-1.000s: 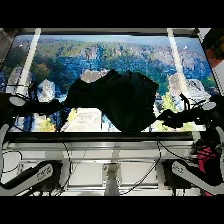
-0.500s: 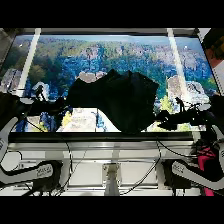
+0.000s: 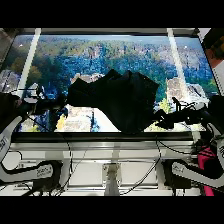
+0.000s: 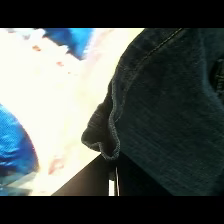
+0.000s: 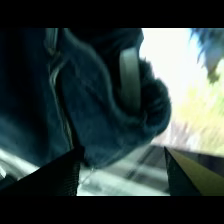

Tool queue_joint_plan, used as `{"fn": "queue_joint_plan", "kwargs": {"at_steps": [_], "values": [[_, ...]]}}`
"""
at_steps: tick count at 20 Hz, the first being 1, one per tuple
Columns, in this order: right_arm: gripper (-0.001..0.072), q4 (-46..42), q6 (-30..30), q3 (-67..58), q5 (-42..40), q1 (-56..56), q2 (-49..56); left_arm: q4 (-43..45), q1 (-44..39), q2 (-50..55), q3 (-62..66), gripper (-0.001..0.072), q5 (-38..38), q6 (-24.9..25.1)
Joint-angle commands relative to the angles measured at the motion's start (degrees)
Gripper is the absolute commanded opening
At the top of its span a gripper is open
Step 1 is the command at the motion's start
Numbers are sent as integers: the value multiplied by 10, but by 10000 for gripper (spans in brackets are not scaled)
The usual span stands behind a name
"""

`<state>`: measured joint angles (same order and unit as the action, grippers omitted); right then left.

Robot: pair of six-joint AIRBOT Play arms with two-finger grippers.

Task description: Fold the clothes and pants, and hang the long-sleeved shirts on hangers.

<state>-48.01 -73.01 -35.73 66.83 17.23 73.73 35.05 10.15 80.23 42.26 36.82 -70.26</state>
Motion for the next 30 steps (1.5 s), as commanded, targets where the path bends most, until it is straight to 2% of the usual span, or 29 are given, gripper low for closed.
{"fn": "queue_joint_plan", "kwargs": {"at_steps": [1,3,4,6,9,15,18,22,25,27,30], "values": [[447,31,0,0,-73,-1,2,-9,-7,-11,1,8,-6,2],[101,78,1,0,-95,-1,3,-9,-8,-35,6,8,-6,34],[35,95,4,0,-94,-1,2,-8,-7,-53,16,7,-6,43],[31,114,6,-11,-94,2,2,-1,2,-88,43,7,-6,47],[31,188,3,-73,-88,33,-4,57,22,-126,99,7,-7,46],[30,156,-117,-263,-145,115,-3,65,66,-130,200,6,-36,46],[30,91,-178,-320,-170,131,-1,66,83,-130,212,7,-35,46],[30,-41,-237,-334,-157,133,-1,97,92,-129,212,7,-11,46],[31,-157,-283,-334,-125,133,-1,167,92,-129,212,7,9,23],[31,-205,-290,-334,-94,133,-1,221,92,-129,212,6,30,0],[31,-296,-290,-334,-17,133,-1,290,92,-138,212,6,88,-3]]}}
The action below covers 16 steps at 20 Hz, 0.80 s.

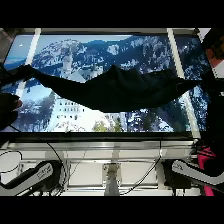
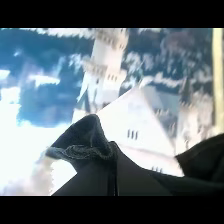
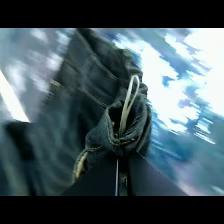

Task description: Fold the clothes and pants, and hang the long-sleeved shirts on hangers.

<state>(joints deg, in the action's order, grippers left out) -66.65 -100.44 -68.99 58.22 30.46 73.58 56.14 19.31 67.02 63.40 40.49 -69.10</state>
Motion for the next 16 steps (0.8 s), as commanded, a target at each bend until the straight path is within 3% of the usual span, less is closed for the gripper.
{"fn": "queue_joint_plan", "kwargs": {"at_steps": [1,4,6,9,12,16], "values": [[32,-146,-16,-2,96,0,0,108,1,-15,0,6,69,-14],[31,-236,-14,-2,149,0,0,215,0,-73,0,6,100,-29],[31,-246,-9,-2,147,0,0,261,0,-128,0,5,100,-36],[31,-246,2,-2,163,0,0,262,-3,-210,0,6,128,-36],[31,-251,27,-2,202,0,-7,262,-4,-264,0,6,219,-43],[32,-248,28,-2,238,0,-9,261,-4,-250,-13,6,303,-71]]}}
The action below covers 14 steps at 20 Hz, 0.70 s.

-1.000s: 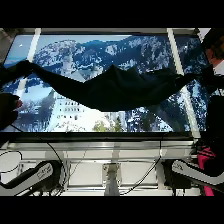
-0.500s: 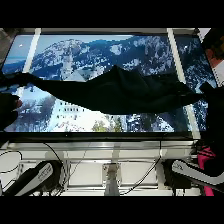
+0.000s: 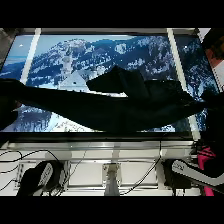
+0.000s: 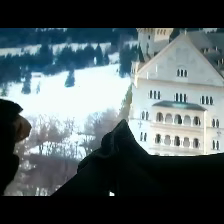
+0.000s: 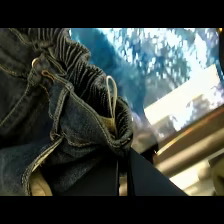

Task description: Fold the clothes and pants, and hang the long-sleeved shirts on hangers.

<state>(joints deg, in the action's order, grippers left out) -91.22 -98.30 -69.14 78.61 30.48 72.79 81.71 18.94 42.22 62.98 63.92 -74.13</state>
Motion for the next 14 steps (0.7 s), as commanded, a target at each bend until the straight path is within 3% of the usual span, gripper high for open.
{"fn": "queue_joint_plan", "kwargs": {"at_steps": [1,5,10,13,14], "values": [[32,-3,7,0,36,0,-2,0,0,18,-14,6,82,-22],[32,-3,7,0,39,0,-2,-29,-9,151,-30,6,68,-13],[32,-3,-6,0,4,0,-2,-29,-50,293,-30,7,-201,-20],[36,-2,-56,0,-63,0,-2,-34,-61,347,-30,10,-258,-40],[71,-2,-61,0,-76,0,-2,-45,-61,357,-30,74,-272,-39]]}}
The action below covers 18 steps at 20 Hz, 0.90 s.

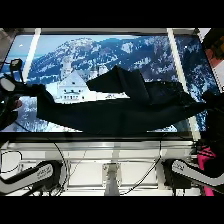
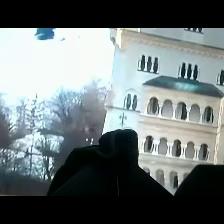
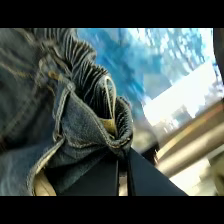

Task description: Fold the clothes and pants, and hang the long-sleeved shirts on hangers.

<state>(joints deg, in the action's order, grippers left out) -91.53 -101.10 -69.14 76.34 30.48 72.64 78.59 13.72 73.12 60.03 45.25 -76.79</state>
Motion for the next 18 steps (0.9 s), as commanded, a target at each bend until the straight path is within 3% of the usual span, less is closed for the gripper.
{"fn": "queue_joint_plan", "kwargs": {"at_steps": [1,2,3,6,8,11,12,13,16,18], "values": [[202,0,-33,0,-60,0,0,-22,-9,52,0,251,-106,-13],[329,-2,-33,0,-61,0,0,-31,-9,51,0,383,-131,-13],[368,-3,-33,0,-58,0,0,-41,-9,47,1,392,-154,-12],[401,-14,-33,-4,-60,0,0,-62,-9,26,13,402,-200,-12],[399,7,-33,-16,-66,0,0,-155,-13,12,26,402,-190,-12],[401,120,-28,-21,-85,0,2,-312,-46,11,36,402,-106,87],[460,168,-27,-22,-88,0,8,-368,-61,15,36,402,-77,107],[508,206,-27,-23,-90,0,16,-413,-76,23,36,402,-66,113],[530,294,-27,-24,-103,-1,40,-471,-121,59,36,401,-66,122],[529,303,-26,-24,-109,-5,49,-472,-147,96,36,225,-72,145]]}}
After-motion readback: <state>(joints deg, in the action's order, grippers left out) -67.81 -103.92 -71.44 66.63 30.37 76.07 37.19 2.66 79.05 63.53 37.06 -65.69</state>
